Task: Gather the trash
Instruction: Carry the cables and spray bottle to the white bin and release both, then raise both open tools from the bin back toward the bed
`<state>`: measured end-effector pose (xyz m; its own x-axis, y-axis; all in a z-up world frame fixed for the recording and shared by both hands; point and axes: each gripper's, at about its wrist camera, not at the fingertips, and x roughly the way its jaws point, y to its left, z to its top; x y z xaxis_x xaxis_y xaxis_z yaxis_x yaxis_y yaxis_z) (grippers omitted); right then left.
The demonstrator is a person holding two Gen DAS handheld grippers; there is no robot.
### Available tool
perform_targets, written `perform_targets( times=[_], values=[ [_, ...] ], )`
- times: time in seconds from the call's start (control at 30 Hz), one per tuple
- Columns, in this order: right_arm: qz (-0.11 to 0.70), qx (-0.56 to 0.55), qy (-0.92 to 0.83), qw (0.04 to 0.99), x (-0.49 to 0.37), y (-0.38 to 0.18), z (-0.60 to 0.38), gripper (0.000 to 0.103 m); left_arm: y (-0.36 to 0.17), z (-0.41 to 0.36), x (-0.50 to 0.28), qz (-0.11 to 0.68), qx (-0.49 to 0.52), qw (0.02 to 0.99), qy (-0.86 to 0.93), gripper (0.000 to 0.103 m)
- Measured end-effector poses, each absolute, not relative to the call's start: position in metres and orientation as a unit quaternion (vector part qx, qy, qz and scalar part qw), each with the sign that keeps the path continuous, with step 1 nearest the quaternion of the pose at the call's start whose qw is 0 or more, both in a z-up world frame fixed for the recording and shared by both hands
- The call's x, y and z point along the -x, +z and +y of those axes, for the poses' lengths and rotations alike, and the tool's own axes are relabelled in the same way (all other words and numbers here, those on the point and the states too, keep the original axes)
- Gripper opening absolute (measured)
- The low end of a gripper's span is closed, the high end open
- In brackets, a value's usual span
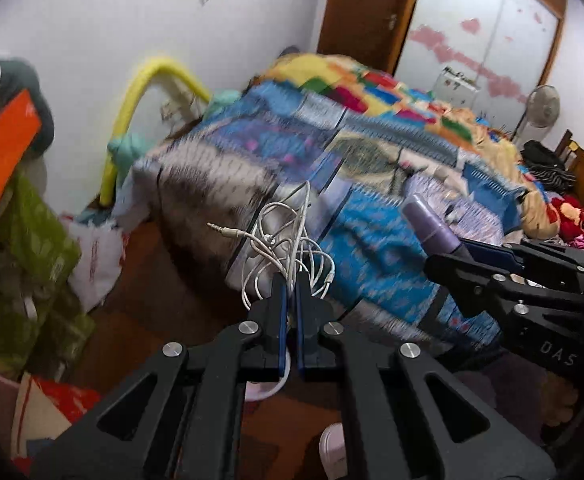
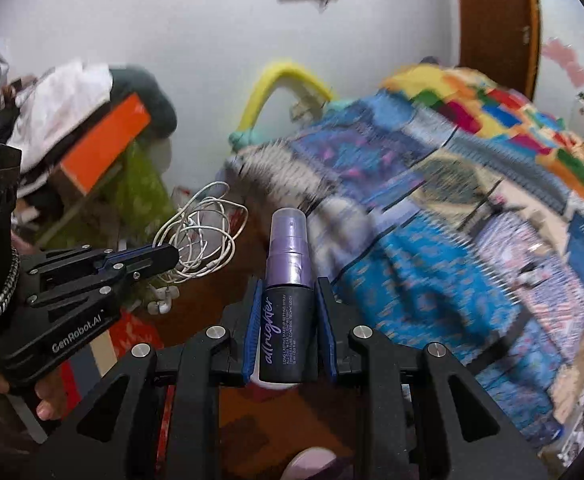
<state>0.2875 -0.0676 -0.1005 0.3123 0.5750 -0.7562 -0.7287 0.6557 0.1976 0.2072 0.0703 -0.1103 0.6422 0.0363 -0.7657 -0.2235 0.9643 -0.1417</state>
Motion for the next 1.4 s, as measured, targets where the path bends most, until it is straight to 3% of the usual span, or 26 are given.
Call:
perform_targets(
  times=[0.93,1.4],
  values=[
    [0.617,0.206,0.381,0.657,-0.31,-0.352,0.04,0.024,-0.38,0.151,-0.245,0.625,0.254,0.728,0.124,0.002],
    [0.654,0.162,0.394,0.625,-0.323,-0.37,0.049,0.025,-0.403,0.166,-0.254,0.629,0.294,0.708,0.131,0.004]
  ],
)
